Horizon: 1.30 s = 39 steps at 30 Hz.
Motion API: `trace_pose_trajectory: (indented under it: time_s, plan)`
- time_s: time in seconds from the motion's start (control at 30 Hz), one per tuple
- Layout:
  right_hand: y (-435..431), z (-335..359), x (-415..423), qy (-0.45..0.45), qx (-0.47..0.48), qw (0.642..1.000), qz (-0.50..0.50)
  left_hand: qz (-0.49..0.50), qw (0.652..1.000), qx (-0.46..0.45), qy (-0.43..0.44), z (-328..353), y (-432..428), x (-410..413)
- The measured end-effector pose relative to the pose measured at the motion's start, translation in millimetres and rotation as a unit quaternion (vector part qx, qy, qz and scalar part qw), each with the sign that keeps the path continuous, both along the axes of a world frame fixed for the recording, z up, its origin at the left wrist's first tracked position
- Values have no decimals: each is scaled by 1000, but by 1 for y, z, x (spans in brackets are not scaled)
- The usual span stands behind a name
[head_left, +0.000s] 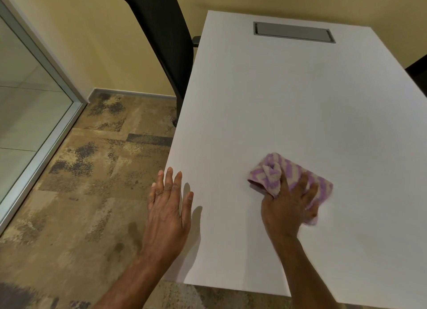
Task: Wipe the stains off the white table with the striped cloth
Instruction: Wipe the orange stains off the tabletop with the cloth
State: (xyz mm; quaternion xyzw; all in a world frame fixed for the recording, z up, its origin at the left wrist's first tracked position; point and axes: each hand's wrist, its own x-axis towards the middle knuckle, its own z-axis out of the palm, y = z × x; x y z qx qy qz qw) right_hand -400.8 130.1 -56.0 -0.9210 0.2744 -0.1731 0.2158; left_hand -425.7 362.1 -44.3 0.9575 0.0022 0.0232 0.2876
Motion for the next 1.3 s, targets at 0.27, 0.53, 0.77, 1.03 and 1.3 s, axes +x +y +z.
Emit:
trace_pose_trajectory:
  time_s: [0.27, 0.53, 0.77, 1.03, 1.3]
  plan:
    - [44, -8, 59, 127, -57, 986, 88, 2, 1000, -8, -2, -1, 10, 8]
    - [87, -10, 103, 135, -59, 971, 187, 7, 1000, -16, -9, 3, 18, 15]
    - [126, -16, 112, 123, -44, 945, 300, 40, 998, -32, -22, 9, 33, 12]
    - [160, -16, 54, 86, 60, 901, 422, 83, 993, -76, -39, 19, 41, 4]
    - [164, -17, -25, 69, 47, 883, 462, 75, 993, -81, -37, 28, 49, -20]
